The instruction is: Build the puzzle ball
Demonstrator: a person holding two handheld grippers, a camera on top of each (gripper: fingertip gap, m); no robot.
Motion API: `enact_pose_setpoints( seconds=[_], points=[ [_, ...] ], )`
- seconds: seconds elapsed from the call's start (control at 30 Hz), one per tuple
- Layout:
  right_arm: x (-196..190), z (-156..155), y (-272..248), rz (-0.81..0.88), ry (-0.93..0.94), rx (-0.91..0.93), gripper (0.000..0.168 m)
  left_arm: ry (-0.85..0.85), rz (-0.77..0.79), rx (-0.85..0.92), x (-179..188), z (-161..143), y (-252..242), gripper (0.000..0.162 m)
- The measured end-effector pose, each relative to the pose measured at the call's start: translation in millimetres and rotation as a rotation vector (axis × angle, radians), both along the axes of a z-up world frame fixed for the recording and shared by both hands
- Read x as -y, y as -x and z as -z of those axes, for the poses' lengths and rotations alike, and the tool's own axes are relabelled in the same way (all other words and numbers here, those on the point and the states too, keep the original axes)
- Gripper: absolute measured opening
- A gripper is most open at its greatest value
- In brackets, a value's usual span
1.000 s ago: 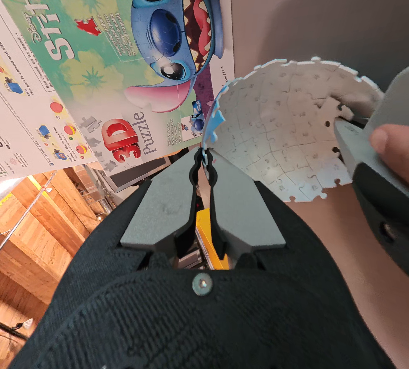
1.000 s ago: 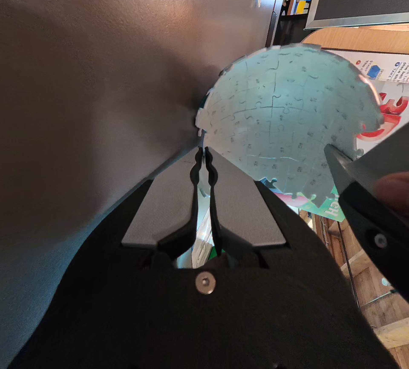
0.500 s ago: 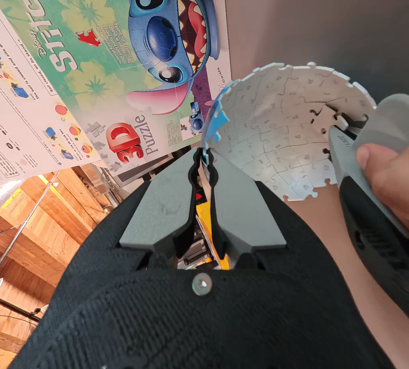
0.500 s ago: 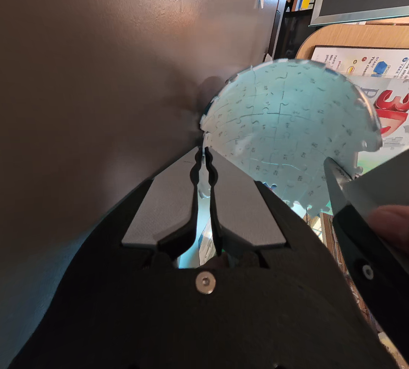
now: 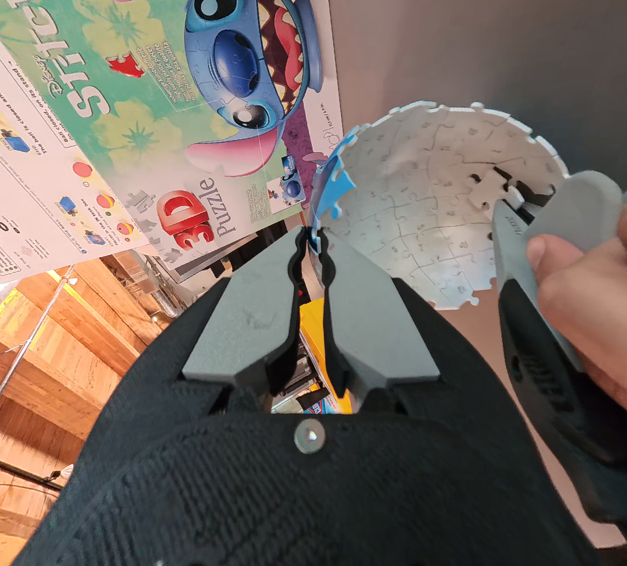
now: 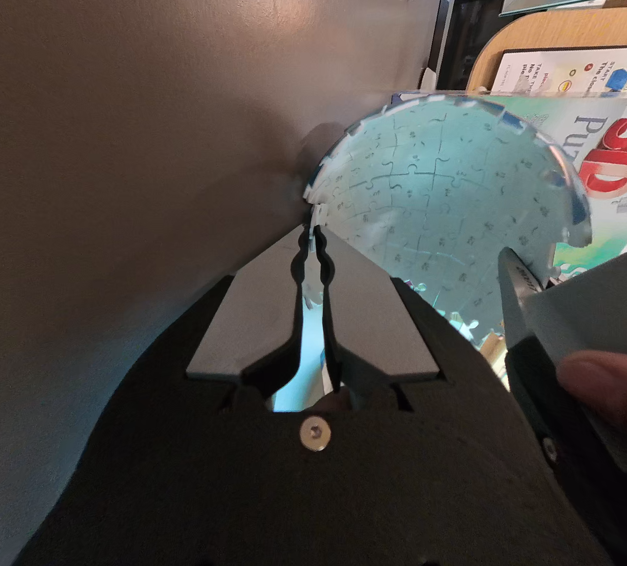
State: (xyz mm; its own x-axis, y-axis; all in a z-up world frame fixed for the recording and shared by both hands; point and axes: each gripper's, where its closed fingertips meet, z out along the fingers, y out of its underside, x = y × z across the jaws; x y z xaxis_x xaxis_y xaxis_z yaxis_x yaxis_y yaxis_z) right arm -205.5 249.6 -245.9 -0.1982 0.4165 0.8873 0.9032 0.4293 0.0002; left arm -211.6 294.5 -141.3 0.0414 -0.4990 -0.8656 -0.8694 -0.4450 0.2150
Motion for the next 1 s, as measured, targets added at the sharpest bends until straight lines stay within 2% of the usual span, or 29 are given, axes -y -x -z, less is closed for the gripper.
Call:
enact_pose_setpoints(
  seconds=[1.0],
  points=[
    [19.6,-0.1,-14.3,0.045,0.037,0.005,0.000,-0.031,0.014,-0.070,5.8,-0.4,-11.0,0.001]
  ],
)
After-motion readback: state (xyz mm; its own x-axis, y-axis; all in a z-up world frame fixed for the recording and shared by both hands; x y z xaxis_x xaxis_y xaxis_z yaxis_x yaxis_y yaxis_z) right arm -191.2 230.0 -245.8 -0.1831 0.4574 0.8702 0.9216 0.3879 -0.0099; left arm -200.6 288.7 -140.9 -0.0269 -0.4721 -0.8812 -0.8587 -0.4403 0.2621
